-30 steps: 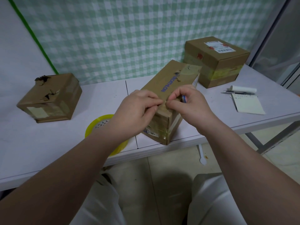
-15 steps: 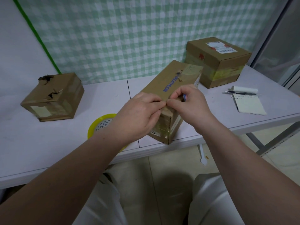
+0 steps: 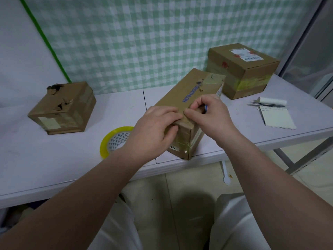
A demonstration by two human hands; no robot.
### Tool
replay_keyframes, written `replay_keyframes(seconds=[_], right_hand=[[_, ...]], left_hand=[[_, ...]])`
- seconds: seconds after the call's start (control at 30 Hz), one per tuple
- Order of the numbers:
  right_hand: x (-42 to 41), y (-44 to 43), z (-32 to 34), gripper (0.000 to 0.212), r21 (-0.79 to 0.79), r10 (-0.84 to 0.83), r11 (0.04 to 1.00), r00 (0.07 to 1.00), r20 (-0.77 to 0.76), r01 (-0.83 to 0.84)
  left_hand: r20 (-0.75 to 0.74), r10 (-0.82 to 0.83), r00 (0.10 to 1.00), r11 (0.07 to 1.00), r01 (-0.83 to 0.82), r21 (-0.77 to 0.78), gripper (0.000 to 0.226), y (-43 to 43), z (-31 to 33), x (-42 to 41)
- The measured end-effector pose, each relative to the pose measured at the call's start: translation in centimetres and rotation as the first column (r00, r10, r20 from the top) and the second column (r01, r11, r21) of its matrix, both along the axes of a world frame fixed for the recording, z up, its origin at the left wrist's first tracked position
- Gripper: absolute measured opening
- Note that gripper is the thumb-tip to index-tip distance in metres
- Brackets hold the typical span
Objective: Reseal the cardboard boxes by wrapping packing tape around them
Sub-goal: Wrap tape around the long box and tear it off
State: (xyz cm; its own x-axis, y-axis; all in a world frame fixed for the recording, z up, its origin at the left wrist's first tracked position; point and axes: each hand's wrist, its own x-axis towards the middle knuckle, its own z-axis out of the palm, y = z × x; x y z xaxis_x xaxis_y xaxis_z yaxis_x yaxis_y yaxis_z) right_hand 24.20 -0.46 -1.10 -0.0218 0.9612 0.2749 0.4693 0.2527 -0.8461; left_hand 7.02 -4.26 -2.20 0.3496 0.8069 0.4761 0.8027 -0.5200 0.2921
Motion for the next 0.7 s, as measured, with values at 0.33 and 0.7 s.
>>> replay_keyframes(seconds=[0.33, 0.7], right_hand=[[0.7, 0.3, 2.3, 0.044, -0.025, 0.005, 1.0, 0.984, 0.18, -0.001], [-1.9, -3.1, 2.6, 0.015, 0.206, -0.138, 0.972, 0.984, 0.111, 0.113]], left_hand=[[0.259, 0.133, 0.957, 0.99, -0.12, -0.067, 0.045, -1.5, 1.8, -1.0], [-0.176, 0.464, 0.868, 0.715, -0.484, -0.504, 0.074, -2.9, -3.6, -4.4]])
